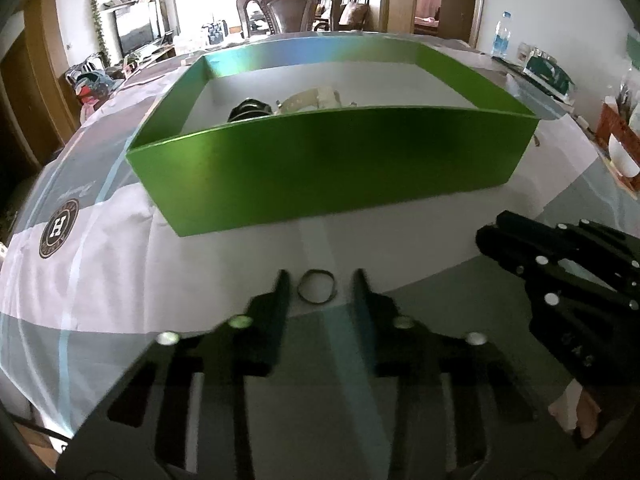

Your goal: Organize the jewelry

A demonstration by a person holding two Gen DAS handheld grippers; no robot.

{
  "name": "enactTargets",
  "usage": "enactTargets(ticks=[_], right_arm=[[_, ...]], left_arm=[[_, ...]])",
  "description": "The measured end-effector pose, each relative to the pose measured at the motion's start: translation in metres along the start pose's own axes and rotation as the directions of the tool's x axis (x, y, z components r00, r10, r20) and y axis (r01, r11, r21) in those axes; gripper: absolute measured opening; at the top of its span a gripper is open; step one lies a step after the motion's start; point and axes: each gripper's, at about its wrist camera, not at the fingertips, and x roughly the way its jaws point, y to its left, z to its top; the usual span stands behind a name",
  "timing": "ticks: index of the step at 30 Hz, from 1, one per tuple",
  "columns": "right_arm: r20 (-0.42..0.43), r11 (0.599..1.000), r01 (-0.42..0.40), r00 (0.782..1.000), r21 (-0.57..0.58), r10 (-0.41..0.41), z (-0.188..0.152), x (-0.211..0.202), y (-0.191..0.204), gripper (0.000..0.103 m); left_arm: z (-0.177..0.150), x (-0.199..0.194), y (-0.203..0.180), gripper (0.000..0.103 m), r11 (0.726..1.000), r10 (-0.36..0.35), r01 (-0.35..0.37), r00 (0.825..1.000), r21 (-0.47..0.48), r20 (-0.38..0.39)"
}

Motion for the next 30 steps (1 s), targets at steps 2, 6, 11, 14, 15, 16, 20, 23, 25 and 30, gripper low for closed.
enactTargets(ticks=[2, 6, 11, 14, 15, 16, 20, 23, 25, 30], right_arm=[[-0.002, 1.000, -0.003, 1.000, -0.001, 0.003, -0.001, 0.000, 0.000, 0.021], [0.002, 1.000, -0.005, 1.000, 0.001, 0.005, -0.002, -0.001, 0.000, 0.021], [0.054, 1.000, 0.002, 0.999, 0.001, -0.002, 0.007, -0.015, -0.002, 0.021], [0.114, 1.000, 0.008, 0.993, 0.000, -0.008, 0.018, -0.030, -0.004, 0.021], [0.139, 1.000, 0.013, 0.990, -0.004, -0.012, 0.023, -0.036, -0.004, 0.021], [0.159, 1.000, 0.020, 0.987, -0.008, -0.018, 0.028, -0.039, -0.004, 0.021], [0.229, 0.999, 0.038, 0.973, -0.030, -0.030, 0.052, -0.047, -0.002, 0.021], [0.257, 0.998, 0.050, 0.966, -0.044, -0.037, 0.072, -0.042, 0.000, 0.021], [0.254, 0.998, 0.051, 0.966, -0.048, -0.037, 0.085, -0.029, 0.002, 0.021], [0.182, 0.999, 0.041, 0.983, -0.022, -0.036, 0.101, 0.009, 0.000, 0.021]], left_arm=[[0.000, 0.000, -0.001, 0.020, 1.000, 0.003, -0.003, 1.000, 0.003, 0.001], [0.000, -0.002, 0.001, 0.020, 1.000, 0.010, -0.010, 1.000, -0.001, 0.003], [0.010, -0.028, 0.011, 0.020, 1.000, 0.019, -0.018, 0.997, -0.018, 0.072], [0.023, -0.048, 0.018, 0.020, 0.999, 0.036, -0.032, 0.990, -0.030, 0.139], [0.028, -0.053, 0.020, 0.020, 0.999, 0.043, -0.038, 0.987, -0.032, 0.157], [0.034, -0.058, 0.022, 0.020, 0.998, 0.052, -0.046, 0.983, -0.035, 0.177], [0.060, -0.071, 0.029, 0.020, 0.996, 0.082, -0.072, 0.967, -0.050, 0.242], [0.081, -0.070, 0.036, 0.020, 0.995, 0.083, -0.067, 0.958, -0.068, 0.275], [0.093, -0.063, 0.041, 0.020, 0.994, 0.092, -0.072, 0.956, -0.079, 0.280], [0.112, -0.030, 0.047, 0.020, 0.993, 0.097, -0.077, 0.969, -0.094, 0.226]])
